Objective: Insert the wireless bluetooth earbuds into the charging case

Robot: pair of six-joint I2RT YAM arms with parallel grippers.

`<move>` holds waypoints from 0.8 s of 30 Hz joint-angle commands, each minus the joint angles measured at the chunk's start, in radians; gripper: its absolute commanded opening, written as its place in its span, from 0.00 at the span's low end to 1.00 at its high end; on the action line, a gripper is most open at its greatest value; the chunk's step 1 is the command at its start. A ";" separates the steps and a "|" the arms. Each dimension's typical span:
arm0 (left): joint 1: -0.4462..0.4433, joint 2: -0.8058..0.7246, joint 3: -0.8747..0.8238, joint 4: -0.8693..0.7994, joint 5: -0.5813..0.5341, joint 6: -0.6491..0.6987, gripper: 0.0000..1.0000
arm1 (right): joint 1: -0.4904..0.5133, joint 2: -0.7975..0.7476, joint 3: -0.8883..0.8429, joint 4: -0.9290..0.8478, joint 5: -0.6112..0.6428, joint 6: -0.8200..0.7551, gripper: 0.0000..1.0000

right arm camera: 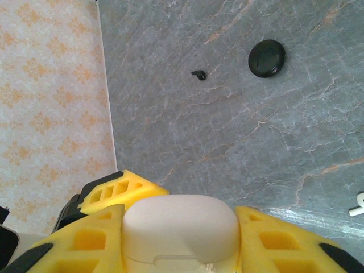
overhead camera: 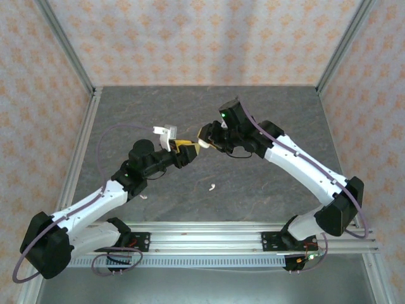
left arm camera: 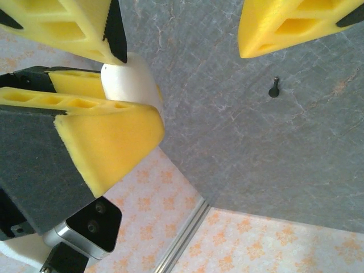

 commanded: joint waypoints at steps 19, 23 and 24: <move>-0.066 0.086 0.116 0.055 0.051 0.018 0.47 | -0.033 -0.049 -0.059 0.071 -0.083 0.056 0.37; -0.065 0.110 0.121 0.057 0.040 0.006 0.43 | -0.033 -0.049 -0.054 0.074 -0.091 0.057 0.37; -0.066 0.115 0.123 0.057 0.039 0.003 0.42 | -0.033 -0.048 -0.055 0.074 -0.091 0.057 0.37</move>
